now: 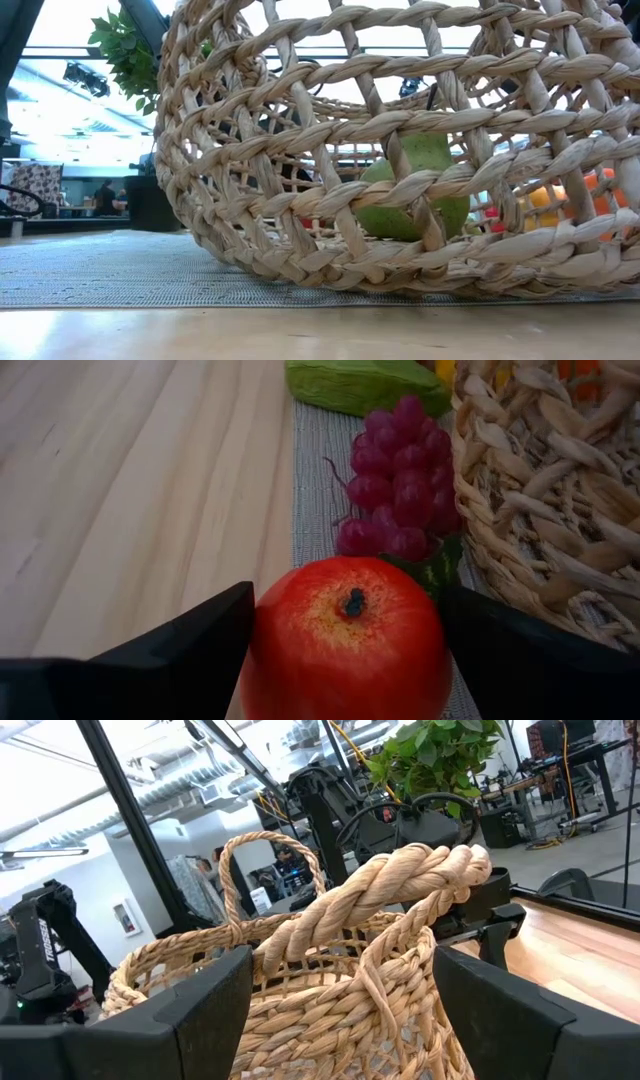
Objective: Build produce basket
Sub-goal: Put the red apple into the basket
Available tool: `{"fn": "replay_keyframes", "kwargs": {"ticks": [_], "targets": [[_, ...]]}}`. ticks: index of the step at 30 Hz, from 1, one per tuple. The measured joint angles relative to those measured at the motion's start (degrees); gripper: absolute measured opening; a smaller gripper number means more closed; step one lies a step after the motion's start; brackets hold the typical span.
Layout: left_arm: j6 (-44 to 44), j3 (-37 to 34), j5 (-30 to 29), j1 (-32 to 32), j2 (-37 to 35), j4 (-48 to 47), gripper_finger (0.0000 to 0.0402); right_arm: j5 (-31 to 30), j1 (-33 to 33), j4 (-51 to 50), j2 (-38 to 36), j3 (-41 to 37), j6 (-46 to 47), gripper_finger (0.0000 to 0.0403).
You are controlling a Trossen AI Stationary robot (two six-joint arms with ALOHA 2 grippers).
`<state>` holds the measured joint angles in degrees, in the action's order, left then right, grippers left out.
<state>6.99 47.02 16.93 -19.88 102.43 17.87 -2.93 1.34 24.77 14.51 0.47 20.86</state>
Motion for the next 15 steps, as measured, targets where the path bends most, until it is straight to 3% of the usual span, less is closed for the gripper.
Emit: {"fn": "replay_keyframes", "kwargs": {"ticks": [9,15], "targets": [[4.4,0.58,-1.73,0.52,-0.22,-4.7,0.0316,0.0,-0.01,0.0,0.01,0.0,0.0,0.0312],[4.21,0.51,-1.64,0.52,-0.22,-4.7,0.0287,0.01,0.0,0.0,0.01,0.0,0.0,0.0312]]}}
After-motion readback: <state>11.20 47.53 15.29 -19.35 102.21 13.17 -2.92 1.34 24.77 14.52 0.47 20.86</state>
